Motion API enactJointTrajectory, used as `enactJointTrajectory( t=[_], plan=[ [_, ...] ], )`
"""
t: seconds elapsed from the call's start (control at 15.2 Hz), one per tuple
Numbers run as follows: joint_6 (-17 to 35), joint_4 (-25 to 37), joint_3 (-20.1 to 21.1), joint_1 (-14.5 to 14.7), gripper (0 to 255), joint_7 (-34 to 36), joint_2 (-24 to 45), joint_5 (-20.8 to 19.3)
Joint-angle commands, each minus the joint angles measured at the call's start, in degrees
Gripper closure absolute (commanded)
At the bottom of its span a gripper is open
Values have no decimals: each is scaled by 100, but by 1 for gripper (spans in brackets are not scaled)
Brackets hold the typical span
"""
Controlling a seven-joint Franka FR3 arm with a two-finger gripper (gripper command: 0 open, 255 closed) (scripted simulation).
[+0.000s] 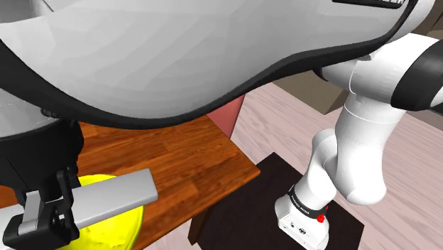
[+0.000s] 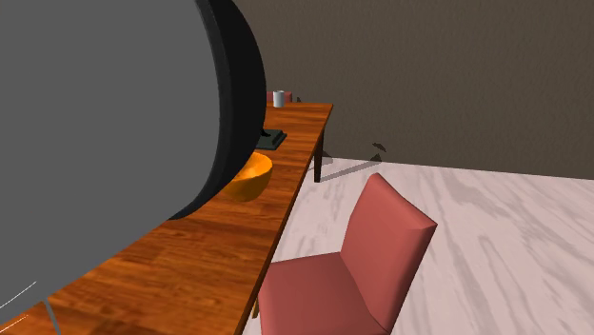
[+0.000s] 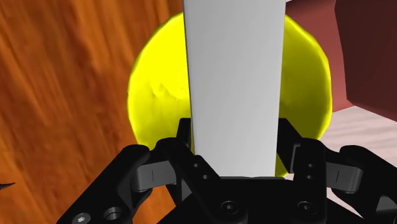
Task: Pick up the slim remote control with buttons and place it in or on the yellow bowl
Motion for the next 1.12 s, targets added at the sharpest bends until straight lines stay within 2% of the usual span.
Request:
enactJointTrajectory(
  t=[0.0, 0.13, 0.66, 0.73, 1.06],
  plan=[
    [157, -147, -5, -9, 255, 3, 6, -4],
    [349, -348, -10, -25, 255, 3, -4, -3],
    [349, -348, -10, -25, 255, 3, -4, -3],
    [349, -348, -10, -25, 0, 3, -4, -3],
    [348, -347, -10, -25, 0, 3, -4, -3]
  ],
)
